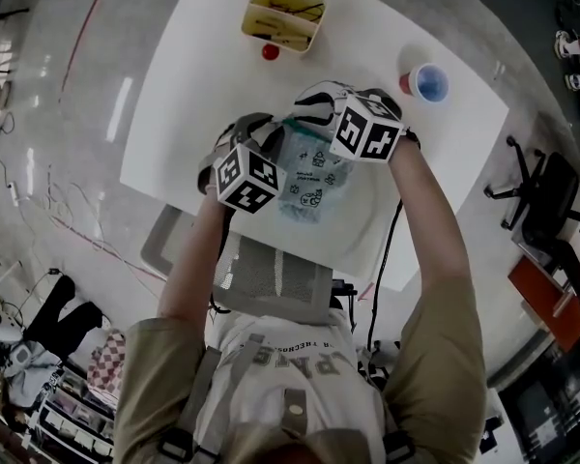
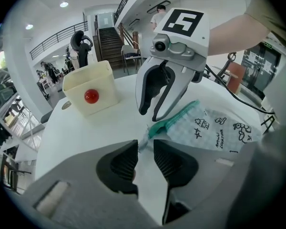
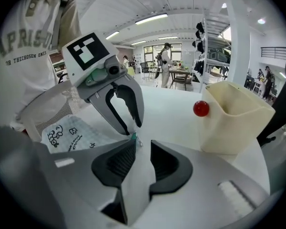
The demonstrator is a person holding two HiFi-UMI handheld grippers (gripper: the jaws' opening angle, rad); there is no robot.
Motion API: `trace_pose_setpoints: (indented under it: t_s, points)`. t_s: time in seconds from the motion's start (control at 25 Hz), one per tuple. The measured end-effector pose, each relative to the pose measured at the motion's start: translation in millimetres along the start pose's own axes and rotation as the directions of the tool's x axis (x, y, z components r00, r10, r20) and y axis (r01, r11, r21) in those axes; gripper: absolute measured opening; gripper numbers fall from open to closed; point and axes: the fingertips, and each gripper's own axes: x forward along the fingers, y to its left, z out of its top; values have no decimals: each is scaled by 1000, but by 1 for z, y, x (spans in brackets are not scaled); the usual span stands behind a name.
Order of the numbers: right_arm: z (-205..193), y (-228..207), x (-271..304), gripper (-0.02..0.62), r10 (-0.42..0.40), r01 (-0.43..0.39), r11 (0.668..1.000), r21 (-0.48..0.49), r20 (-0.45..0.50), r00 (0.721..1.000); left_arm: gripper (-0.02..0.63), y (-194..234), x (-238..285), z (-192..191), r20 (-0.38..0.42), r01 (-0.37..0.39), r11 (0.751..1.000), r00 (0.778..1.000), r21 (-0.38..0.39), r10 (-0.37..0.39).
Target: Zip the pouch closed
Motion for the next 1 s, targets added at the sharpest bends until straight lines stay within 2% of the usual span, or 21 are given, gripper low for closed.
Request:
trace_pose_setpoints:
  t_s: [0.12,0.24,0.4,1.0]
  points:
    - [-1,0,3,98,17,-17,1000,-7,-12,1000,109,-1,1,-1,-3,2,1000,1000,3,-2]
    - [-1,-1,5,89,26,-27,999,-22,-26,999,61,2,0,0,1,-13,1000,1000,7,13]
    - [1,0,7,81,47,-48,998,-39,-34,998,37,2,-1,0,0,-10,1000,1000,10,10]
    - [-2,6,12,24,124,-127,991,-38,-71,990,25,0,-3,1,7,7,1000,1000,23,-7]
